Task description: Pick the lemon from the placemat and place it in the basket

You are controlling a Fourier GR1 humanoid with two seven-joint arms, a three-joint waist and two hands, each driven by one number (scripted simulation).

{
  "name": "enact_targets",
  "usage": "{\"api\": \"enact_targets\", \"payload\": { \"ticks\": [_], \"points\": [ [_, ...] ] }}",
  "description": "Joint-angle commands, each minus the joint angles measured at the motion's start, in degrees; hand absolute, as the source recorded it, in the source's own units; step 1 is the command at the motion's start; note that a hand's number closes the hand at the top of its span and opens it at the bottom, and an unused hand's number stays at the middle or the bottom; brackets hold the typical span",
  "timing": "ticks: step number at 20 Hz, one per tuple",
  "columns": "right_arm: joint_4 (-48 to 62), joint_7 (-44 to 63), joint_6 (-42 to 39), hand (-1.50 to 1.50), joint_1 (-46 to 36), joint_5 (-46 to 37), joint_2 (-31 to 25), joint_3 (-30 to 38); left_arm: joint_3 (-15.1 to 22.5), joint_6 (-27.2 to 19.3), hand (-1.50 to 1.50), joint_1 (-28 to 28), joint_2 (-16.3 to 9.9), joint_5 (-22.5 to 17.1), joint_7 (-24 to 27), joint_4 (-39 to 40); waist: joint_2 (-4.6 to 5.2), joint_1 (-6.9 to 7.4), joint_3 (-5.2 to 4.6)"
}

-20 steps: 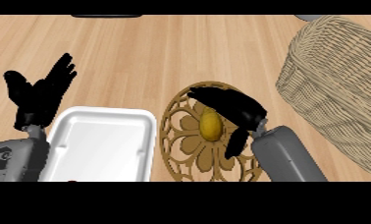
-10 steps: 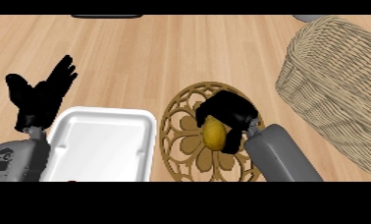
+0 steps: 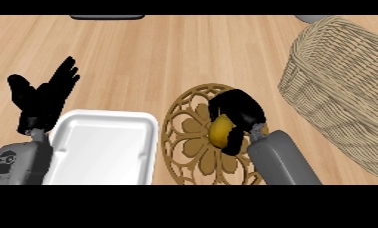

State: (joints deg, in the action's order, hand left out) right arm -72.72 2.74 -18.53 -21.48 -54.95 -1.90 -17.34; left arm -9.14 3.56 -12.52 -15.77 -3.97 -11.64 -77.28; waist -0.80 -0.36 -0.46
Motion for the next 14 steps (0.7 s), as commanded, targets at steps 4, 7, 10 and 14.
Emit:
{"api": "enact_targets", "payload": {
  "ticks": [4,7,10,14],
  "points": [
    [-1.9,29.7,16.3,1.5,5.2,3.1,1.8,1.7,0.4,0.1,0.0,0.2,0.4,-0.1,-0.3,-0.6,0.26,1.01,0.49],
    [-4.9,41.1,23.5,1.5,3.6,7.6,1.9,-4.4,1.4,0.2,0.0,-0.9,0.8,0.3,-0.6,-1.2,0.53,2.62,0.54],
    [-9.3,45.9,34.7,1.5,0.6,11.2,1.8,-9.1,1.5,0.4,0.0,-2.0,0.5,0.6,-0.6,0.3,0.83,3.19,0.58],
    [-15.0,50.7,49.6,1.5,-4.5,8.1,1.9,-16.2,2.4,-1.2,0.0,-2.7,2.1,1.4,-1.1,-0.1,0.46,3.04,0.51]
  ]
}}
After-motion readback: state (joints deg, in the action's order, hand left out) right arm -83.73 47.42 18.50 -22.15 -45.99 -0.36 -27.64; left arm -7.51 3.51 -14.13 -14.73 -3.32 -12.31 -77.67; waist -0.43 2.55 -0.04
